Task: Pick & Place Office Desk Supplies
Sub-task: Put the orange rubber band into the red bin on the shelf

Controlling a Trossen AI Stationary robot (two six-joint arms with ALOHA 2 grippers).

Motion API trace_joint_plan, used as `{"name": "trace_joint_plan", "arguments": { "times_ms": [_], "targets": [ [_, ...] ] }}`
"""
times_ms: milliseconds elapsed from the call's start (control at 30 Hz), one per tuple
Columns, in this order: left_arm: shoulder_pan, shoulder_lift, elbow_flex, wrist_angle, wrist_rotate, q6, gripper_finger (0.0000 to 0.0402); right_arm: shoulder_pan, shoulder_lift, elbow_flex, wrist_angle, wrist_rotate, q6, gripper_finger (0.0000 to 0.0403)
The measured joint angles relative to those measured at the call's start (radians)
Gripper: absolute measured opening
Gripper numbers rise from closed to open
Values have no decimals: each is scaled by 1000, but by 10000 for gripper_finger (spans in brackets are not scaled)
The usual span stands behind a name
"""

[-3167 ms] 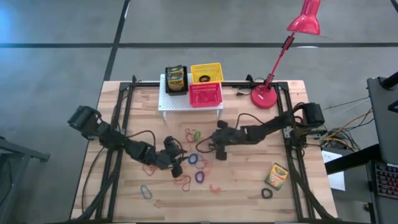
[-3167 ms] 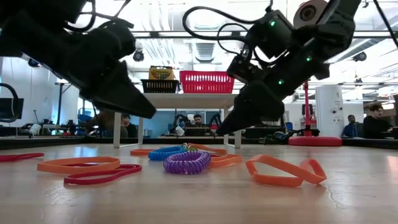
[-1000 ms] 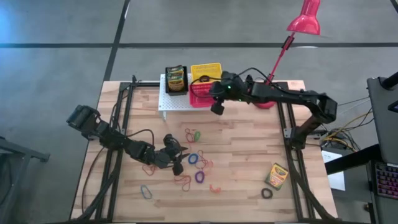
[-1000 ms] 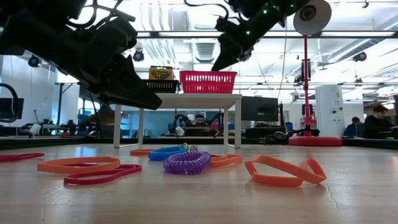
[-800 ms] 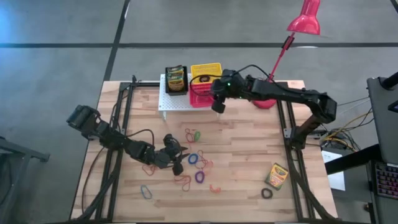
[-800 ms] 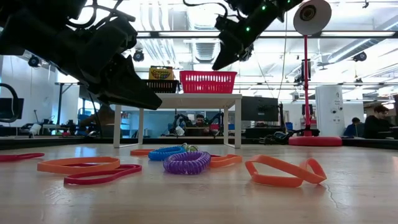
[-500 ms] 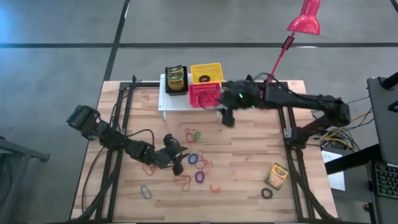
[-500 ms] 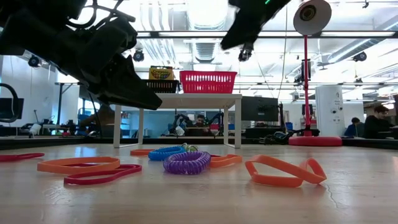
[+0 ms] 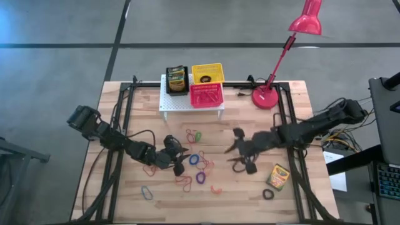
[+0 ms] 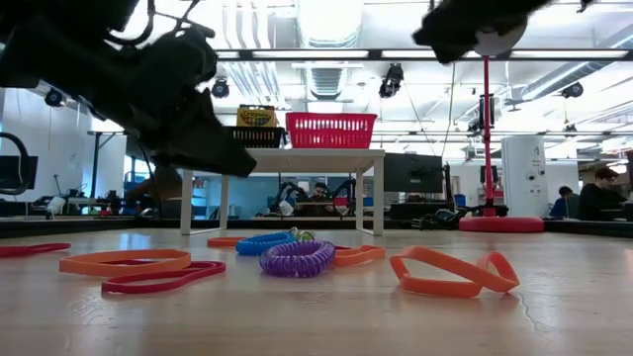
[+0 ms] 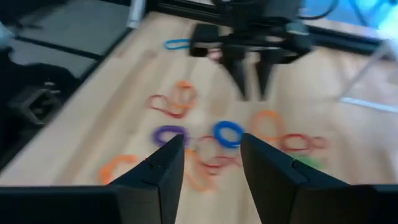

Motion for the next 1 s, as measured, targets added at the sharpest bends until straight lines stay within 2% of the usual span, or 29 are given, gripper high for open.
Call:
{"name": "trace_joint_plan", "arguments": {
  "times_ms": [233,333,500,633,800,1000],
  "targets": [
    [120,0,0,-265,132,-133,138,51,50,-178,354,127,132,139],
    [159,0,-6,-271,152,-106,152,50,72,-210,453,171,162,135],
    [186,2,-7,-269,155,-50,179,50,93,-219,489,187,176,129],
    [189,16,-8,-268,164,-13,180,50,116,-201,491,186,196,127],
    [188,65,-7,-250,166,6,139,50,155,-180,487,186,194,130],
    [189,82,-4,-214,162,8,62,50,198,-165,489,185,191,123]
  ]
}}
